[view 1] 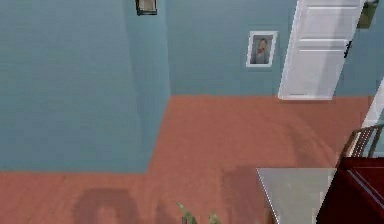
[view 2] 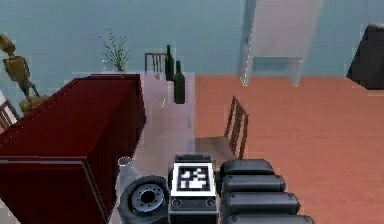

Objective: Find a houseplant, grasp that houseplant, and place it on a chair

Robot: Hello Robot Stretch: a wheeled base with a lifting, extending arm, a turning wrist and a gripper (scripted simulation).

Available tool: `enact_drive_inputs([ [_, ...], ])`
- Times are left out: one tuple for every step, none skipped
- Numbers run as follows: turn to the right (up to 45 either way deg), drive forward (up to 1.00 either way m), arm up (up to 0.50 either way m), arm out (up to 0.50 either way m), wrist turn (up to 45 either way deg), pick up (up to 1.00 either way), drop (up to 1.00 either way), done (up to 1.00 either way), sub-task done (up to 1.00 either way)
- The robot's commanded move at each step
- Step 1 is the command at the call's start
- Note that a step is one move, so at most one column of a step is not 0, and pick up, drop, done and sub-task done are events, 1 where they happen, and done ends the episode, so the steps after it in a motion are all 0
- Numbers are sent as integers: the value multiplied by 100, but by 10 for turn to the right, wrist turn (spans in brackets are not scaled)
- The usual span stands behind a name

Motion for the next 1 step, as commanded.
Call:
enact_drive_inputs([
  [390,0,0,0,0,0,0,0,0],
])
